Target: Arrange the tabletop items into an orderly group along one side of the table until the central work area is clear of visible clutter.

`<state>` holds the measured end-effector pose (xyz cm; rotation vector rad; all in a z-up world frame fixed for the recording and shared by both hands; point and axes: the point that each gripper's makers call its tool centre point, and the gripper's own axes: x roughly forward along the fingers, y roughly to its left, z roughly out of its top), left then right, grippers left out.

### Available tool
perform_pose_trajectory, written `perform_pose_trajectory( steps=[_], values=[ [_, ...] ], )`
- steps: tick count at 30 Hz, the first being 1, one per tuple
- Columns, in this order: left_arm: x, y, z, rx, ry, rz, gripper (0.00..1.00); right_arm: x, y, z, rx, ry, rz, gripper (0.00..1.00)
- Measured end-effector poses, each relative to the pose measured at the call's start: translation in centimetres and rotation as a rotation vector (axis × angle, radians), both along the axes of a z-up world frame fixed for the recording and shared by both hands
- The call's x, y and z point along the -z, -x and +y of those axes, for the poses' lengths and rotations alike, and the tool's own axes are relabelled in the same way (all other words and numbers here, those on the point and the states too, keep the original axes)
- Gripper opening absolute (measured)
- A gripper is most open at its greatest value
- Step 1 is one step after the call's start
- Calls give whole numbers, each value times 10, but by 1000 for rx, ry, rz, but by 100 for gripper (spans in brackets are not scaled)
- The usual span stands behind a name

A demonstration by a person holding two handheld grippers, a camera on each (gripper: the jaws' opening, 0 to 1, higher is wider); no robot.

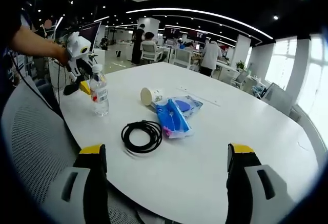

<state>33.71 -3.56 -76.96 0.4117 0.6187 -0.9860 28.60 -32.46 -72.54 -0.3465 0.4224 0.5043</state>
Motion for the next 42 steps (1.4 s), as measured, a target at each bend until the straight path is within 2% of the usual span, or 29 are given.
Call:
perform_pose_trajectory(
  steps=[3,5,8,12,15,19,23,26,30,42],
  values=[
    [-3,-1,2,-57,22,-9,45,0,0,0,-1,1,-1,98],
    [-8,-3,1,-128,63,-7,47,0,0,0,-1,2,0,98],
    [-13,-4,-1,-171,84,-35,47,0,-1,-1,3,0,0,98],
    [-20,-5,-10,-237,160,-44,51,0,-1,-1,5,1,0,98],
    [-16,-6,-13,-254,136,-65,51,1,-1,-2,6,1,1,98],
    [-12,-11,-15,-317,180,-66,49,1,-1,-2,6,1,0,98],
    [-4,-18,-14,-376,189,-66,47,0,-1,-2,7,-2,-3,97],
    [0,-19,-17,-393,198,-46,46,0,-1,-2,7,-2,-4,97],
    [0,-21,-16,-414,198,-54,44,2,-1,-2,4,3,-2,97],
    [1,-22,-14,-393,187,-47,42,4,0,0,-1,-20,15,100]
  ],
)
